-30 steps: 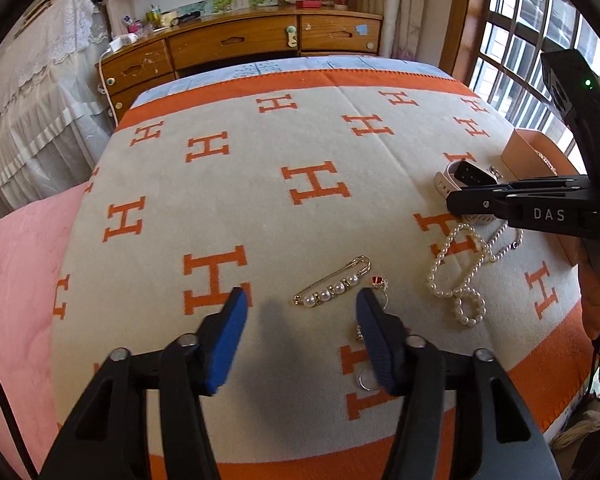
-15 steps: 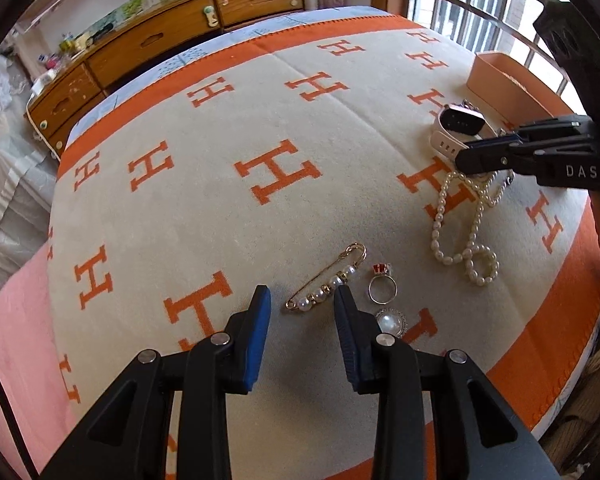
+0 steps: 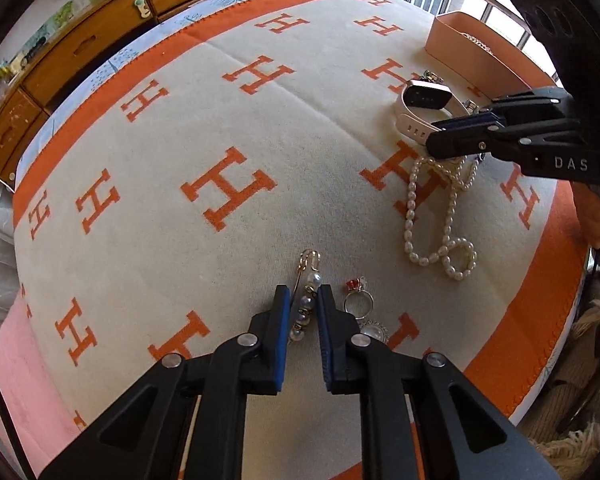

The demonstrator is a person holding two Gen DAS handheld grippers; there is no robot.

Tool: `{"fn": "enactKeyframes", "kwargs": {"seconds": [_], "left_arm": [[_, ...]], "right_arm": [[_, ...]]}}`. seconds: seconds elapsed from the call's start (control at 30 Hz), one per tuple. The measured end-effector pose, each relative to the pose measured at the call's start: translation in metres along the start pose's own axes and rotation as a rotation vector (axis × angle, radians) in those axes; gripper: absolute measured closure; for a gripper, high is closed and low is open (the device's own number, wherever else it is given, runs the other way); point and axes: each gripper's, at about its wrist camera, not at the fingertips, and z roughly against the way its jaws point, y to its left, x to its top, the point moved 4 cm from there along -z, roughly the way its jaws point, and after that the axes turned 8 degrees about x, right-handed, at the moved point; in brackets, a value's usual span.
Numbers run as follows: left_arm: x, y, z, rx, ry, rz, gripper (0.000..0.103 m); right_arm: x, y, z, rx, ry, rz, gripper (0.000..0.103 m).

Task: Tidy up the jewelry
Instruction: 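Grasp the pearl safety pin with the left tool while the right tool carries the watch to the box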

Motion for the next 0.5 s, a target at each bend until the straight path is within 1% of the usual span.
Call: {"fn": "enactKeyframes", "kwargs": {"seconds": [0.1, 0.23, 0.3, 0.37, 0.5], "left_arm": [[0.004, 0.005, 0.0, -0.021, 0.0, 0.1, 0.098], [0.005, 0.011, 0.01, -0.017, -0.049, 0.221, 0.098], [0.005, 0.01, 0.02, -0.018, -0.081, 0.26, 0.098], [0.006, 0.007, 0.032, -0.034, -0.111, 0.287, 0.098], [0.015, -0.01, 0.059, -0.058, -0.18, 0.299, 0.098]], "right_arm": [[0.0, -0.001, 0.001, 0.002, -0.003, -0.006, 0.092], [0.0, 0.002, 0.008, -0.005, -0.034, 0.005, 0.093], [0.0, 0.006, 0.018, -0.001, -0.064, 0.019, 0.094], [0.0, 0.008, 0.031, 0.011, -0.1, 0.024, 0.094], [0.003, 0.004, 0.066, 0.052, -0.175, -0.012, 0.094]]}}
